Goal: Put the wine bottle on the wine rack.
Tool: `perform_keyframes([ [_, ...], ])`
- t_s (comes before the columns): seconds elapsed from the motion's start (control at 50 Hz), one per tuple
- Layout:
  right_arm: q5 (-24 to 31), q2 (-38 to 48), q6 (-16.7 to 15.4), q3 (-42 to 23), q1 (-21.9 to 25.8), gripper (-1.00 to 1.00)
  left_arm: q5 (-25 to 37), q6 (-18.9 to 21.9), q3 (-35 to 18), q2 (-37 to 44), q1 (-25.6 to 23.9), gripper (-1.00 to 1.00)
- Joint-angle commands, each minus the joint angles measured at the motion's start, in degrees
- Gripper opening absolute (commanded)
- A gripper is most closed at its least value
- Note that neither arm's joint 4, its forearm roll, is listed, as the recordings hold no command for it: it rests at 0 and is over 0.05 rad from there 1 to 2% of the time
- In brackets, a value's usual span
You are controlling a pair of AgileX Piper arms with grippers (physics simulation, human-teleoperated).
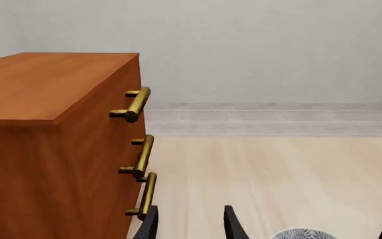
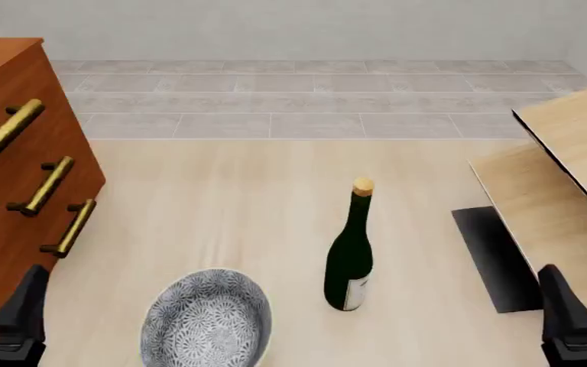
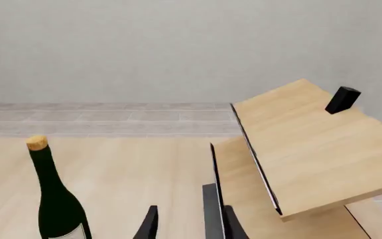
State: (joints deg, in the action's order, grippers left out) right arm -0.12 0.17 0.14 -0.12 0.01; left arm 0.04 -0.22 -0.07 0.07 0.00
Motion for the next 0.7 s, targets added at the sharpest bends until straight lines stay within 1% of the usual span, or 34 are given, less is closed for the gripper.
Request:
perform_keyframes([
  [0.02, -1.84, 3.07, -1.00, -0.50, -0.69, 1.00, 0.13, -0.59, -0.25, 0.09, -0.31, 1.00],
  [0.08, -1.38, 2.56, -0.59, -0.89, -0.48, 1.00, -0.25, -0.88, -0.46, 0.03, -0.17, 1.00],
  [0.1, -2.00, 3.57, -1.37, -0.89, -0.48, 1.00, -0.32, -0.47, -0.45, 0.01, -0.30, 1.00],
  [0.14, -2.35, 4.20, -1.17, -1.35, -0.65, 1.00, -0.44, -0.80, -0.57, -0.02, 0.16, 1.00],
  [0.16, -3.42, 5.82, -1.61, -1.28, -0.87, 1.00, -0.43, -0.77, -0.59, -0.02, 0.05, 1.00],
  [0.22, -3.67, 6.18, -1.95, -1.86, -0.63, 1.00, -0.37, -0.22, -0.50, -0.02, -0.20, 1.00],
  [0.3, -6.85, 10.06, -2.44, -2.93, 0.30, 1.00, -0.34, -0.08, -0.53, 0.00, 0.05, 1.00],
  [0.44, -12.39, 17.64, -2.99, -5.64, 3.71, 1.00, -0.10, -0.31, -0.54, -0.03, -0.28, 1.00],
  [0.46, -14.08, 21.13, -3.25, -5.79, 3.78, 1.00, -0.19, -0.34, -0.46, -0.04, -0.38, 1.00],
  [0.48, -15.18, 22.10, -3.51, -5.80, 4.51, 1.00, -0.26, -0.40, -0.37, -0.04, -0.28, 1.00],
  [0.52, -16.18, 23.60, -2.90, -6.62, 6.03, 1.00, -0.41, -0.57, -0.23, -0.05, -0.12, 1.00],
  [0.56, -16.94, 25.34, -3.21, -7.41, 6.83, 1.00, -0.43, -0.66, -0.12, -0.05, -0.01, 1.00],
  [0.7, -17.08, 29.50, -2.81, -10.58, 10.30, 1.00, -0.53, -0.56, -0.06, -0.05, -0.29, 1.00],
])
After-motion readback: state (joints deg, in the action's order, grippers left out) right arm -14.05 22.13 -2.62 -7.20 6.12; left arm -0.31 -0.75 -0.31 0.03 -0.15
